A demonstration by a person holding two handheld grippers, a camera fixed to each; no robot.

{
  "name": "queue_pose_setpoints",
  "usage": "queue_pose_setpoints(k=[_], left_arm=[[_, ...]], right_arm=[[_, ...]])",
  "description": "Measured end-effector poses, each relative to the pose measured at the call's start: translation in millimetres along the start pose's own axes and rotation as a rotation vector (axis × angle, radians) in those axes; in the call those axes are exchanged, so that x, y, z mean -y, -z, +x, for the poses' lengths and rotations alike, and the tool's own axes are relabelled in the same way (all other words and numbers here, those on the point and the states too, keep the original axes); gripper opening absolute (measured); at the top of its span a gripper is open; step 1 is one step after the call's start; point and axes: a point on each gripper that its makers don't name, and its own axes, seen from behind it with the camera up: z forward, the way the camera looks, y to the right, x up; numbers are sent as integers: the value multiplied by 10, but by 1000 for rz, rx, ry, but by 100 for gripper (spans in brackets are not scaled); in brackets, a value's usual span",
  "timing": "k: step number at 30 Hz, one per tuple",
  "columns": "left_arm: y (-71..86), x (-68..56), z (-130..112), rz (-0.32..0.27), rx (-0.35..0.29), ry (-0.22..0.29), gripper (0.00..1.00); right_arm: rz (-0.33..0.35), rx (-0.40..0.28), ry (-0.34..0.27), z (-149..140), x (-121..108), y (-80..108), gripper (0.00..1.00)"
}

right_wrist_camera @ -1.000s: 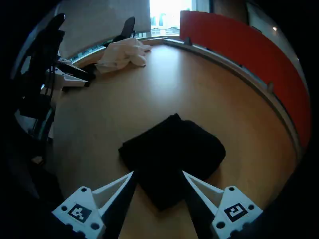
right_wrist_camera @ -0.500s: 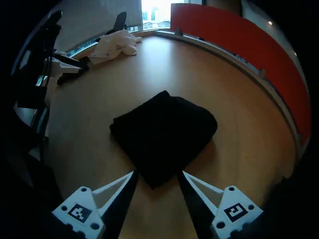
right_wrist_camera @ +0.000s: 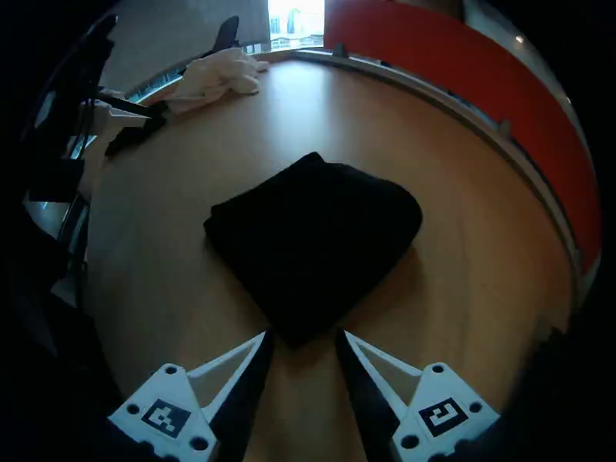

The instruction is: Fold towel

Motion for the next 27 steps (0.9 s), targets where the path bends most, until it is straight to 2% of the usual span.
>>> queue_pose_setpoints(k=[5, 14, 21, 24, 27], left_arm=[[-2, -11, -1, -1, 0, -2, 76], [-21, -22, 16, -3, 0, -5, 77], [-27, -18, 26, -2, -1, -10, 77], [-30, -12, 23, -1, 0, -7, 77], [-33, -7, 26, -1, 1, -7, 77]], right_arm=[[4, 0, -6, -29, 16, -15, 55], [-2, 1, -11, -31, 0, -31, 41], [-9, 1, -15, -30, -28, -31, 22], [-4, 0, -15, -28, -16, -31, 10], [-1, -2, -20, -27, -7, -28, 5]])
